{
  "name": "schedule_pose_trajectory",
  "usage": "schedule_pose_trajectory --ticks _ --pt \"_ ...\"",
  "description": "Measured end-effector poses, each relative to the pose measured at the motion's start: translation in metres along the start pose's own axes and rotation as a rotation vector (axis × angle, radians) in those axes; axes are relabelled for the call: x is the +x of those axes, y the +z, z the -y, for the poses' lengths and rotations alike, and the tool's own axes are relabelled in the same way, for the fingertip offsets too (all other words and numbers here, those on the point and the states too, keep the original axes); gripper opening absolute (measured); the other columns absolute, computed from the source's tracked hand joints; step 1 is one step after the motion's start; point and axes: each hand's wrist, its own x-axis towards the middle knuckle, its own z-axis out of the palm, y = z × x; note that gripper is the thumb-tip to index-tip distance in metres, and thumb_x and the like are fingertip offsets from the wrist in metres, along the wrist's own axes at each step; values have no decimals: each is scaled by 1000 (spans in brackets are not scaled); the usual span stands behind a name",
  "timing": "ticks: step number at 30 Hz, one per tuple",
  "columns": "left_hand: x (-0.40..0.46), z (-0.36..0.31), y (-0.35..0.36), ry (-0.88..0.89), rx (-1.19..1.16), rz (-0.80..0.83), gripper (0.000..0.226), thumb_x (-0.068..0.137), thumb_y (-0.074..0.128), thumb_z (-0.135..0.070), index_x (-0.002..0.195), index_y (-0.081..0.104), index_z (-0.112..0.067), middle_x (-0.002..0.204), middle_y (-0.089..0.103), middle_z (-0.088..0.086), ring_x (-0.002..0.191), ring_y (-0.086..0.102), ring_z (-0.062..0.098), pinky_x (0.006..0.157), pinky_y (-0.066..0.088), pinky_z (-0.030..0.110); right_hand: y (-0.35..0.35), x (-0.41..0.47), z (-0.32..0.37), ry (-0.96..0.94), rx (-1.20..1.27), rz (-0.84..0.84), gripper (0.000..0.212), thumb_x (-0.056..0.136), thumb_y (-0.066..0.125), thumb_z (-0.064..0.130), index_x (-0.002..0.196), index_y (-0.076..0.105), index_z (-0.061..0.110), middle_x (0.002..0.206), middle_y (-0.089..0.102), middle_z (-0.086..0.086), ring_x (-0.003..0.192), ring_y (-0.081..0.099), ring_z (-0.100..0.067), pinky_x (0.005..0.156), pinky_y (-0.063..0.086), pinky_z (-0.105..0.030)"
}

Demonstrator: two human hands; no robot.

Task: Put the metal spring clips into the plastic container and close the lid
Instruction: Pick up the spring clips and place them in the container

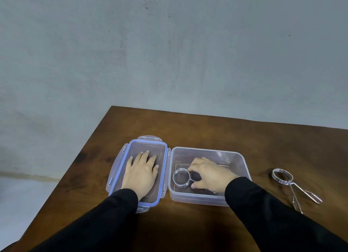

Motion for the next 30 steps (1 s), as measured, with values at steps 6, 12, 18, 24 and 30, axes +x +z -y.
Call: schedule_pose_trajectory --ticks 6,12,18,24,30 --pt "9 -6 -3 -9 -55 -77 39 100 41 -35 137 50 -25 137 56 -2 125 50 19 112 36 40 -14 -8 -1 -21 88 -84 62 90 65 55 144 53 26 141 53 8 127 48 -14 104 43 -32" --pt "8 -6 4 -13 -42 -83 41 101 34 -34 137 53 -24 146 49 2 136 41 21 118 25 42 -48 -36 -24 30 208 -442 37 99 57 44 124 69 19 116 64 9 108 58 -8 99 48 -31" --pt "11 -5 8 -8 -22 -80 42 100 36 -33 135 55 -20 148 48 8 138 39 25 117 27 46 -56 -69 -86 377 202 -656 42 99 57 43 131 63 17 134 59 -1 121 53 -19 103 44 -33" --pt "11 -5 7 -21 -29 -63 44 101 36 -33 138 53 -19 149 47 9 139 38 25 117 26 46 -33 -121 -149 904 187 -372 85 87 60 67 152 41 15 157 39 -12 141 39 -34 111 41 -51" --pt "11 -6 5 -16 -23 -52 43 101 36 -34 139 53 -20 148 49 7 138 41 24 117 26 45 -3 -156 -182 1011 183 -137 71 77 70 68 123 59 14 129 54 -11 114 54 -30 94 49 -41"
